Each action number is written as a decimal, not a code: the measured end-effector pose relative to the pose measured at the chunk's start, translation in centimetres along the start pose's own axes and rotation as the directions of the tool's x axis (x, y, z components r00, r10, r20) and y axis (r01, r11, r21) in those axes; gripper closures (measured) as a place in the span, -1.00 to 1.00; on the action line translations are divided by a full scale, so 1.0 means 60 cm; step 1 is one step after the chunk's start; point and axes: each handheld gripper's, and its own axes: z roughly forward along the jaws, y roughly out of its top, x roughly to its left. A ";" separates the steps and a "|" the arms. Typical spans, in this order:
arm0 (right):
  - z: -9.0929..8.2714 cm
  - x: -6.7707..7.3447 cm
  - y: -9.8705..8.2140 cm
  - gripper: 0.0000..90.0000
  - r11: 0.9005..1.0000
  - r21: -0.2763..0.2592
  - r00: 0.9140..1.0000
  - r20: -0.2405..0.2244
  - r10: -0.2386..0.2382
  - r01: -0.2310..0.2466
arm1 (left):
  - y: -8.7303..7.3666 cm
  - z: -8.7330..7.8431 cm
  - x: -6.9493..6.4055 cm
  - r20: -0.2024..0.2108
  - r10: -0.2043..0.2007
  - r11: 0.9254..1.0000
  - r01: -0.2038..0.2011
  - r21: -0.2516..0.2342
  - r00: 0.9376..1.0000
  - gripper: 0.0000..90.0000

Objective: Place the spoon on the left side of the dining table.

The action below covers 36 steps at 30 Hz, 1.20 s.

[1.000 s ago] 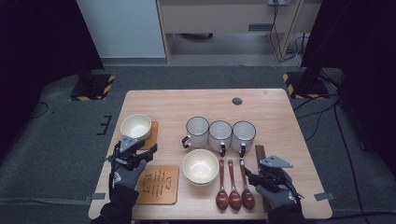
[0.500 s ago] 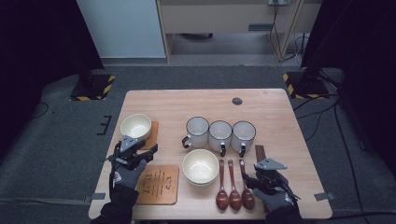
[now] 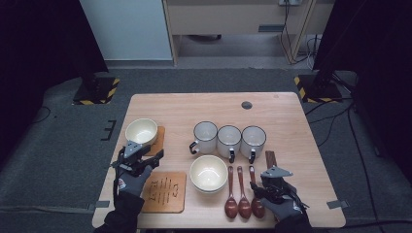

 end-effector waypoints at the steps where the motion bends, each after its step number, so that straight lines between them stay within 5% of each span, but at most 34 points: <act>1: 0.001 0.001 -0.001 0.13 1.000 0.009 1.000 0.001 0.000 0.000 | 0.000 0.000 0.000 0.000 0.001 1.000 -0.001 0.001 1.000 -0.17; 22: 0.009 0.006 -0.001 0.53 0.997 0.083 0.999 -0.036 0.000 0.003 | 0.001 0.000 0.000 -0.002 0.007 1.000 -0.007 0.008 1.000 -0.17; 36: 0.015 0.004 0.005 0.64 0.996 0.092 1.000 -0.014 0.000 0.001 | 0.000 0.002 0.000 -0.002 0.014 1.000 -0.014 0.013 1.000 -0.18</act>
